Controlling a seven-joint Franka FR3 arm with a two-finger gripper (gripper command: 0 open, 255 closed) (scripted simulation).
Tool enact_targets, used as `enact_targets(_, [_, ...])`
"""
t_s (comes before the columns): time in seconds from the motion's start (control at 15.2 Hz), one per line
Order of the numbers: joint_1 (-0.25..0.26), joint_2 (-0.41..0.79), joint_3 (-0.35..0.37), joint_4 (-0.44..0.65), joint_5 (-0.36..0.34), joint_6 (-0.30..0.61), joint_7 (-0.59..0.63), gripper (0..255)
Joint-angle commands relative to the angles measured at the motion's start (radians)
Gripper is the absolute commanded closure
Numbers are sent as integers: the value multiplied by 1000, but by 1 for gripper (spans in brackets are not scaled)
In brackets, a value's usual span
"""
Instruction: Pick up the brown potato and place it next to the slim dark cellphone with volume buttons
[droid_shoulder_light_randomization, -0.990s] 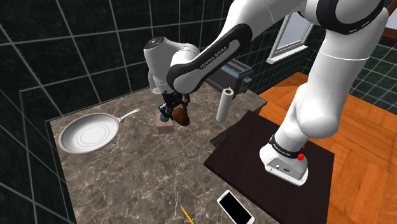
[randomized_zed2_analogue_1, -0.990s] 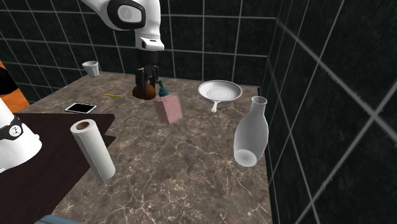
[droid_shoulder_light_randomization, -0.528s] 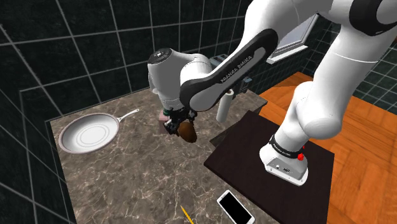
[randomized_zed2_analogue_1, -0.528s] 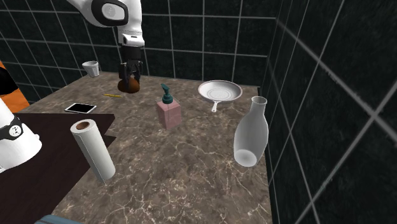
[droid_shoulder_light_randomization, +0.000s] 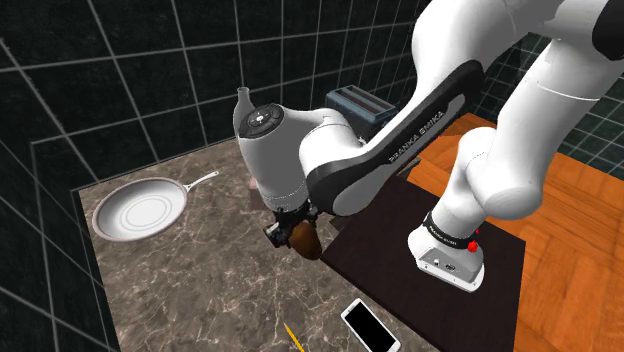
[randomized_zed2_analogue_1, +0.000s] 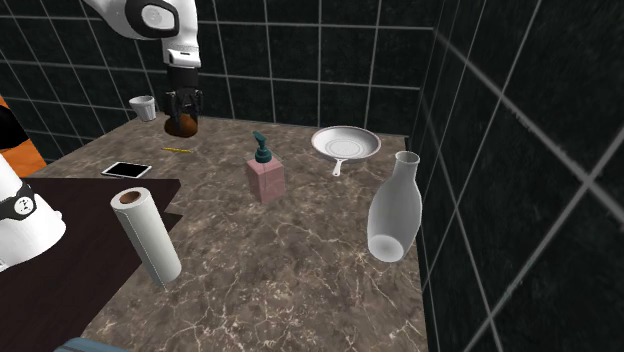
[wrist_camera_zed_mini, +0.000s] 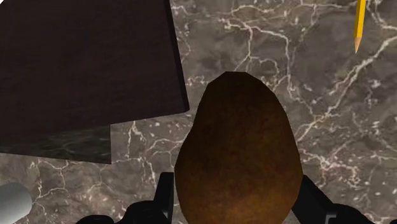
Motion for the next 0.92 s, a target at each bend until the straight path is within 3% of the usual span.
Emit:
enact_targets(0.0, [29, -14, 29, -6, 24, -10, 43, 255])
enact_targets(0.59, [157, 16, 160, 30, 83, -23, 266, 255])
enact_targets(0.86, [158, 63, 159, 15, 54, 31, 288, 255])
